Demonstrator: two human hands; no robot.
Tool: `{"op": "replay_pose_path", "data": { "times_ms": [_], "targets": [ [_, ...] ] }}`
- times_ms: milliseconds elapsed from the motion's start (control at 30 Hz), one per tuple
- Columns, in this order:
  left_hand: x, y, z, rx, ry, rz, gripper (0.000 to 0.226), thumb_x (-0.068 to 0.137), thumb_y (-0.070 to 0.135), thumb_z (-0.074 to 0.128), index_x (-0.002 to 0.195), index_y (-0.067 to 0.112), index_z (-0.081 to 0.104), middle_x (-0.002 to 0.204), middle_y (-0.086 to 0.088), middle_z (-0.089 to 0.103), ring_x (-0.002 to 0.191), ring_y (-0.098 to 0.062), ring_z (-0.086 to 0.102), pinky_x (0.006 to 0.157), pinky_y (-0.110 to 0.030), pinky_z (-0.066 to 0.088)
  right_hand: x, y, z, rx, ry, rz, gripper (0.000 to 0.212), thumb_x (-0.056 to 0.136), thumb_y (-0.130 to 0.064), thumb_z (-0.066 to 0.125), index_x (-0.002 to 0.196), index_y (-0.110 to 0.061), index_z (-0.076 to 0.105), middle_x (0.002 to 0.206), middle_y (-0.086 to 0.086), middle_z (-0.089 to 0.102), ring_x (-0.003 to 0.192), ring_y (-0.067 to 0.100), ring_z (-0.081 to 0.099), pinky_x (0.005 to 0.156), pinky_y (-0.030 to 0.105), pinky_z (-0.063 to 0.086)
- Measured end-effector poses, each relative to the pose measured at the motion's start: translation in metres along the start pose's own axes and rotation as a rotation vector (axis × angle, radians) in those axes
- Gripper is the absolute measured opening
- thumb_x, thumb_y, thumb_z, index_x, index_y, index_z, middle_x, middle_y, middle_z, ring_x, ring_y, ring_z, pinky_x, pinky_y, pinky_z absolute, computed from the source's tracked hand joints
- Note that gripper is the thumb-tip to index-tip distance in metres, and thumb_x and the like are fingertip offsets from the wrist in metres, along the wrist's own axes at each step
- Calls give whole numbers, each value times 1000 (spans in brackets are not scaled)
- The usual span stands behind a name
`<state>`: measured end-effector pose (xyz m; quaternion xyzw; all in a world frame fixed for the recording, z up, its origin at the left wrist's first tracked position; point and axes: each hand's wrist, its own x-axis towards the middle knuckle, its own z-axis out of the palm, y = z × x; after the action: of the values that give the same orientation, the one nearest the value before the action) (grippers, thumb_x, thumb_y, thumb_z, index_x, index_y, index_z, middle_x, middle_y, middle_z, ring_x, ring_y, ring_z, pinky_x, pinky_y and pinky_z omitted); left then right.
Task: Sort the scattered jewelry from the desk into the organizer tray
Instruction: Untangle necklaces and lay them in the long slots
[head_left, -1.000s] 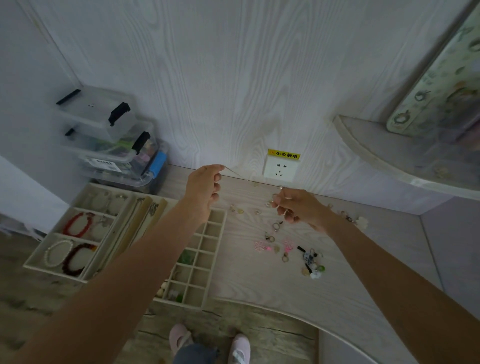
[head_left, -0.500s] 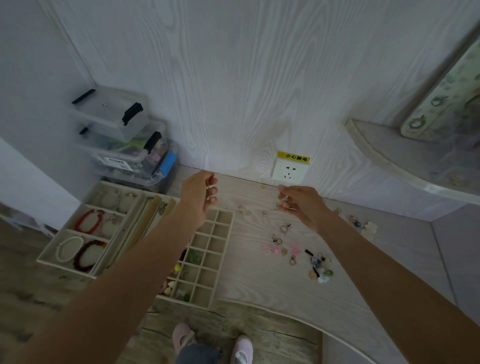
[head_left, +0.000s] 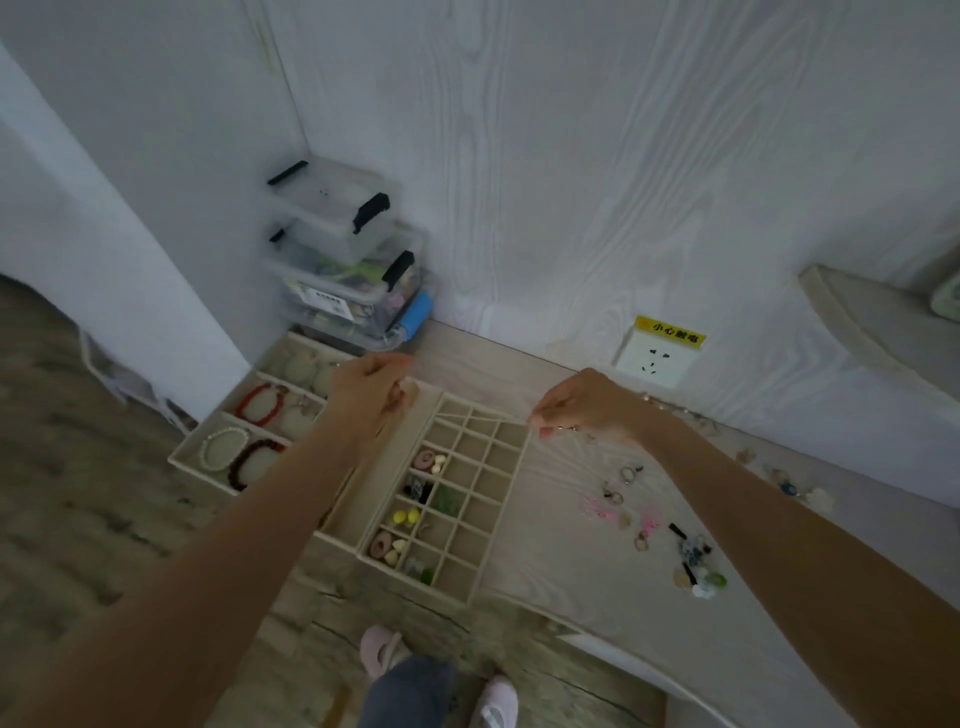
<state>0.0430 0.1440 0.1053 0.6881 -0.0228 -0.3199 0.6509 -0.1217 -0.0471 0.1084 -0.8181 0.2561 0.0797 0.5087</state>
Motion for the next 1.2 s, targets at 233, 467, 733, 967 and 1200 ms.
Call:
{"op": "replay_pose_path", "data": {
  "times_ms": [233,467,733,967,1200],
  "targets": [
    [-13,-12,-70,445,97,156,11,83,5,68,75,13,66,62,3,66,59,-10,63,59,-20,56,35,-25,31,43,34,-4,5,84,-11,67,83,-10,72,64,-2,63,53,-4,57,55,7,43],
    [-20,-26,-119,688,112,123,9,78,11,75,71,15,70,65,0,68,63,-13,66,71,-27,57,72,-42,67,173,85,73,11,84,-4,65,90,5,70,53,5,57,44,6,52,41,12,40],
    [-28,-40,-127,1070,-43,101,14,85,16,67,95,9,73,93,-6,69,87,-16,63,68,-15,39,106,-42,95,-242,170,-73,12,79,-15,72,86,-6,75,58,-9,67,57,-6,61,59,5,43],
    [-26,-65,-114,1243,-79,135,19,88,7,53,90,4,72,91,-10,66,87,-24,65,69,-27,51,130,-41,114,-447,182,-134,15,83,-4,63,93,-1,73,99,16,70,94,27,65,85,25,44],
    [-23,-74,-105,1385,-60,131,22,89,6,50,90,5,71,84,-9,68,77,-22,65,65,-29,53,132,-38,119,-527,231,-200,13,83,1,58,84,-3,71,93,14,70,86,26,65,81,32,50]
  ]
}}
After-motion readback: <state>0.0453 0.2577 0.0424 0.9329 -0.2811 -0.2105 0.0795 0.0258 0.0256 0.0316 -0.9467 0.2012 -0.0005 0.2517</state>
